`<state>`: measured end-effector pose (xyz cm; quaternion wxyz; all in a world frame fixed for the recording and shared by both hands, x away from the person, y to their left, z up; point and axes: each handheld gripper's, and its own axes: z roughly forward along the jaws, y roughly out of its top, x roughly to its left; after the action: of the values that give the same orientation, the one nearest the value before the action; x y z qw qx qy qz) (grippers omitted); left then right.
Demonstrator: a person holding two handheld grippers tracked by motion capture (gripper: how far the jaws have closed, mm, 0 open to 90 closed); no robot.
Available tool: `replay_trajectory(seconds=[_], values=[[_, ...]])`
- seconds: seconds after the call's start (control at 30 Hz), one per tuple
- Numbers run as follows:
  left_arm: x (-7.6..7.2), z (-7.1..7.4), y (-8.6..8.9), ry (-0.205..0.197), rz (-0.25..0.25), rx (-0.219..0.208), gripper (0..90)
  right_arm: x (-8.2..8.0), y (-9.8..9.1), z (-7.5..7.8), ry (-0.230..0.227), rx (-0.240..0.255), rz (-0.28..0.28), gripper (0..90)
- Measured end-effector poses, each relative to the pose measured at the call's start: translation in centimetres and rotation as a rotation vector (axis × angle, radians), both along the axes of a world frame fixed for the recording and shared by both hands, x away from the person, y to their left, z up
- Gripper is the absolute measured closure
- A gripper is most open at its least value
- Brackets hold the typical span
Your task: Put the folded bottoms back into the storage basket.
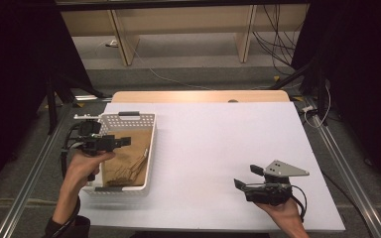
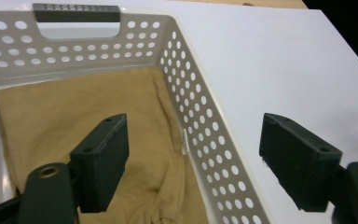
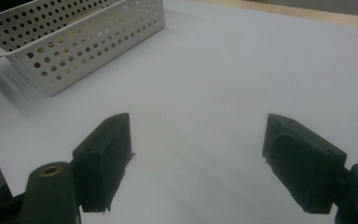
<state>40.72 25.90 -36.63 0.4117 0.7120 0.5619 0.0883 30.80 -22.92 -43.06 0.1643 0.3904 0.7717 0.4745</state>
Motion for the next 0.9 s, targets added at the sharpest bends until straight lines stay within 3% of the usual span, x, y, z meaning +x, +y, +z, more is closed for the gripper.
replay_trajectory(seconds=[0.43,0.9], values=[[-0.6,0.4,-2.2,-0.064,-0.057,-0.036,19.4,0.0,-0.1,0.0,-0.003,0.007,0.001,24.7],[-1.6,-0.8,-5.3,-0.106,-0.126,-0.079,18.9,0.2,-0.3,0.0,-0.003,0.018,-0.004,24.5]])
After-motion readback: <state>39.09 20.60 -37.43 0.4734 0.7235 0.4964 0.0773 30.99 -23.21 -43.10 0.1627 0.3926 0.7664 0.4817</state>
